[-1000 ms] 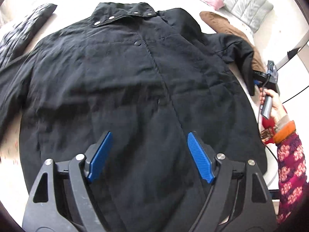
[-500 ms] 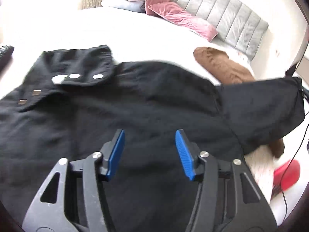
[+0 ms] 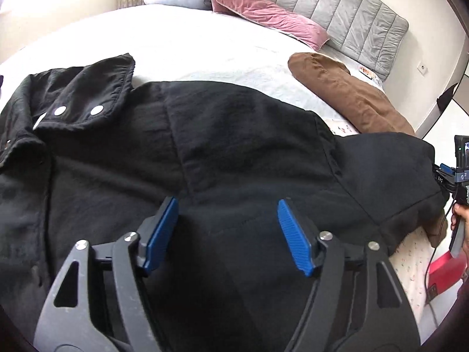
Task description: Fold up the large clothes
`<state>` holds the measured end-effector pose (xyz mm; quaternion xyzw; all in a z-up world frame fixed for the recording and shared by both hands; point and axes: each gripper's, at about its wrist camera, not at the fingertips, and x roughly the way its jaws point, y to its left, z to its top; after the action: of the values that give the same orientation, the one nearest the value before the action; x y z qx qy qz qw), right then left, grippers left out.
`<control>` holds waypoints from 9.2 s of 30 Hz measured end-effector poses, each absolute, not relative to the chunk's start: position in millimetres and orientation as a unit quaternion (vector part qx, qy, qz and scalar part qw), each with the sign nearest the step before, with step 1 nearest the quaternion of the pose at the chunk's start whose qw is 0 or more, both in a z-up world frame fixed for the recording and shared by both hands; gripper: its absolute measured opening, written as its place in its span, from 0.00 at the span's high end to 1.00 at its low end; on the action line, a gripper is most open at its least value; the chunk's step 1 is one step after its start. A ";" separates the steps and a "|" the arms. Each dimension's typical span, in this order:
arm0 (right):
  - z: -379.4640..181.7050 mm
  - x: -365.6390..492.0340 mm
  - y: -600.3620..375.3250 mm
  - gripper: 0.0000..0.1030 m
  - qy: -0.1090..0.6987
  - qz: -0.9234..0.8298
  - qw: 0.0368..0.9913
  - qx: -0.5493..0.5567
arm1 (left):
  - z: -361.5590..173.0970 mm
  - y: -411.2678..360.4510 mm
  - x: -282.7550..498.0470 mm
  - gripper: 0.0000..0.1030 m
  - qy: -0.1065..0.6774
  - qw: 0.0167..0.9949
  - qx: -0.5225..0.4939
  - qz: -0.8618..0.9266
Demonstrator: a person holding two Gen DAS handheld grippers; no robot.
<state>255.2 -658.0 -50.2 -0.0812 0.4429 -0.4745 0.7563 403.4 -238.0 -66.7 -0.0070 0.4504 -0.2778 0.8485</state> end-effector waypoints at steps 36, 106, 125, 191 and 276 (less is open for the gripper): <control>59.5 224.5 -203.5 0.22 0.497 0.011 0.867 0.031 | 14.4 345.6 271.4 0.16 0.467 0.871 -0.151 -0.014; -26.4 208.9 -180.2 0.22 0.456 0.066 0.868 0.185 | 129.2 324.1 258.3 0.94 0.138 0.922 -0.353 -0.073; -31.5 205.3 -201.7 0.22 0.452 0.053 0.869 0.196 | 125.8 94.7 291.6 0.38 0.286 0.892 -0.180 -0.300; -58.5 321.8 -180.4 0.29 0.429 -0.012 0.900 0.080 | -35.2 161.6 357.8 0.22 0.416 0.897 -0.078 -0.124; 85.3 300.3 -155.1 0.69 0.388 0.174 0.896 0.130 | -18.8 153.7 223.9 0.03 0.413 0.892 -0.124 -0.134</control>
<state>300.3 -155.1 85.3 0.1303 0.3879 0.1741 0.8957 223.9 153.7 -18.8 -0.1245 0.4132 -0.1338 0.8921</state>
